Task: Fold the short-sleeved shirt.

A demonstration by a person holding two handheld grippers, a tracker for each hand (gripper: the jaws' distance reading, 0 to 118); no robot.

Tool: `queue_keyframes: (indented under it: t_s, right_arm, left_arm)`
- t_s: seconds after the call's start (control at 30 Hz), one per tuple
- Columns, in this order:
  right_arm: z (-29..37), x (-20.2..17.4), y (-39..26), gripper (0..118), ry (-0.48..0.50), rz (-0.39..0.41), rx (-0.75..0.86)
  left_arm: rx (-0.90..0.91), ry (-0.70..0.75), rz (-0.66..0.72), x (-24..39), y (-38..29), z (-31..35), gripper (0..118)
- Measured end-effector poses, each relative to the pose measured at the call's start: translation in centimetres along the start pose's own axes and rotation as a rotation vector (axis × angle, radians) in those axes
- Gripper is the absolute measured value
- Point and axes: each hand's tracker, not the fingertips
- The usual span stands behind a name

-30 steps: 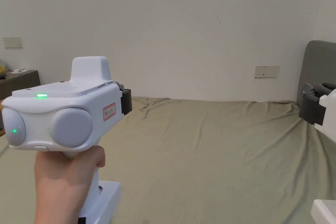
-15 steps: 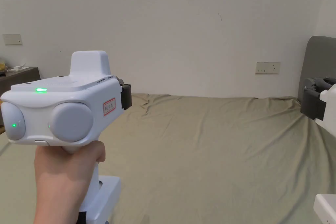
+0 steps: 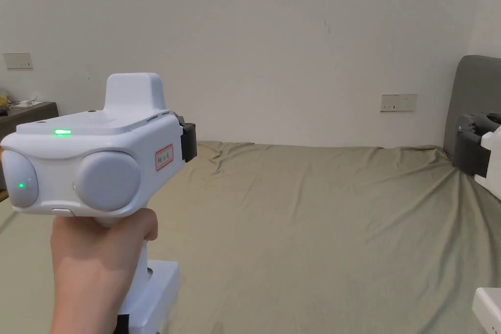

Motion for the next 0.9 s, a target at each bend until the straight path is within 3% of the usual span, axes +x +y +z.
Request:
queue_keyframes:
  t_s: [0.9]
  right_arm:
    - [0.26, -0.35, -0.15, 1, -0.005, 0.009, -0.002]
  left_arm:
    - [-0.001, -0.006, -0.014, 0.26, -0.02, 0.3, 0]
